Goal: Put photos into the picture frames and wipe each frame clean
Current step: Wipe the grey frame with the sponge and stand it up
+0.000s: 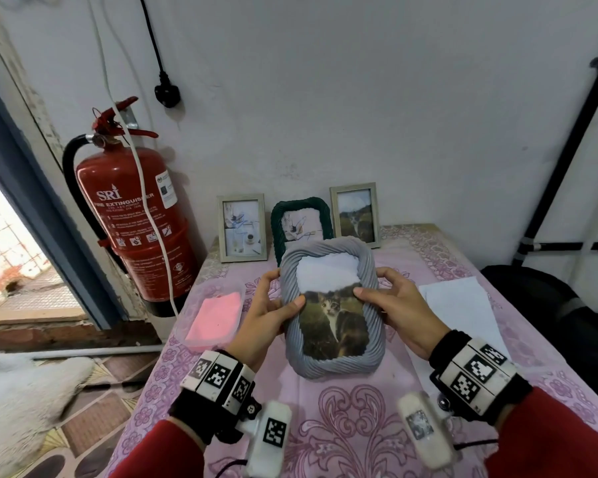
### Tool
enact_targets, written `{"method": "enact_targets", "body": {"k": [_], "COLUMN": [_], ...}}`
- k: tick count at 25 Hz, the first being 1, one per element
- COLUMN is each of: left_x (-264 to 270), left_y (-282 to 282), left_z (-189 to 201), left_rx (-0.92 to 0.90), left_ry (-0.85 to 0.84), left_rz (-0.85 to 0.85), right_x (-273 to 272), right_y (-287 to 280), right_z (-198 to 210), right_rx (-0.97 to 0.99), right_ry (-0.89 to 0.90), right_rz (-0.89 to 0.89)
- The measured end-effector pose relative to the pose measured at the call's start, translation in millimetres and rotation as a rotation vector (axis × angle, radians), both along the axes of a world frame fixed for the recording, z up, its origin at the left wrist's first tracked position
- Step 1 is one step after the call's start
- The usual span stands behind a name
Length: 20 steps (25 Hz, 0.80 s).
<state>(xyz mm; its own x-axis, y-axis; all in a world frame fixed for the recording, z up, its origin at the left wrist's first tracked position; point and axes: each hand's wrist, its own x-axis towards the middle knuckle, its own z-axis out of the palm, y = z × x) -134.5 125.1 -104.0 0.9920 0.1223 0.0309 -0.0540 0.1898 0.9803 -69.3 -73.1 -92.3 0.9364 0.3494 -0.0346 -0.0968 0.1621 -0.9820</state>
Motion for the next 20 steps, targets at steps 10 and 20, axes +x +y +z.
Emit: {"method": "enact_targets", "body": {"k": [10, 20], "left_x": [63, 174], "left_y": [-32, -88], "left_z": [49, 68], "left_rx": [-0.003, -0.003], "left_ry": [-0.113, -0.146], "left_rz": [-0.069, -0.118], "right_x": [58, 153], "right_y": [-34, -102], "right_z": [58, 102], "right_rx": [-0.089, -0.403], "right_ry": [-0.098, -0.424], "right_rz": [-0.086, -0.175]}}
